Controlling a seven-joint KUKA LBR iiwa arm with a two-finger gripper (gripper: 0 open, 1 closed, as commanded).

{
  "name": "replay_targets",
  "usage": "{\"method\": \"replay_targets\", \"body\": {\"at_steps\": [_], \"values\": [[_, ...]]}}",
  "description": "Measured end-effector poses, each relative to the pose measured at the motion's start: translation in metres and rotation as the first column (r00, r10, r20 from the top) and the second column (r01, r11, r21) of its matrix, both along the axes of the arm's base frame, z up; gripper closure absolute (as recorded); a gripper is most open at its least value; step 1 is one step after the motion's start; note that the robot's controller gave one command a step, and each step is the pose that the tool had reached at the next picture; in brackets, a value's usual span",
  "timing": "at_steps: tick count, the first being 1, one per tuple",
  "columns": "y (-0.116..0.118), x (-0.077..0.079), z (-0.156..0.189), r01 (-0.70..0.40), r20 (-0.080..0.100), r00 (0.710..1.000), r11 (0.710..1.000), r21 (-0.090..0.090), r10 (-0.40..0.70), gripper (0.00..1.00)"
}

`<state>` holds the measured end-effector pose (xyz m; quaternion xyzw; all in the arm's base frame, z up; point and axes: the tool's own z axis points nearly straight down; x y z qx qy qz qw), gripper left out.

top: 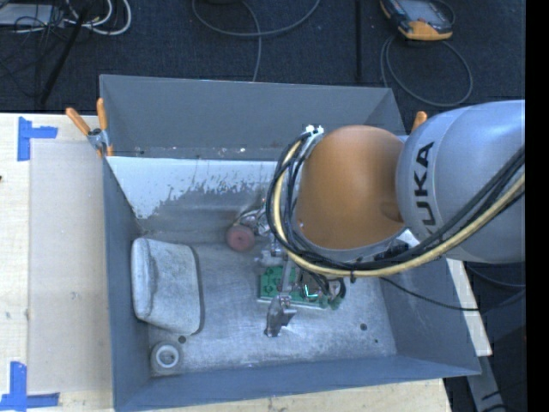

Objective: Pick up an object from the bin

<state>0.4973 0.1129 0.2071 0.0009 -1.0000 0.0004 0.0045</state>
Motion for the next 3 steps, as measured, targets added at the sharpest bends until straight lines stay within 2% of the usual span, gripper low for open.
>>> {"method": "replay_targets", "body": {"at_steps": [1,2,3], "values": [[-0.069,0.039,-0.131,-0.032,0.018,0.999,0.999,0.004,0.032,0.00],[-0.067,0.040,-0.128,-0.030,0.020,0.999,1.000,0.004,0.030,1.00],[-0.092,0.053,0.000,-0.112,0.016,0.994,0.994,0.000,0.112,1.00]]}}
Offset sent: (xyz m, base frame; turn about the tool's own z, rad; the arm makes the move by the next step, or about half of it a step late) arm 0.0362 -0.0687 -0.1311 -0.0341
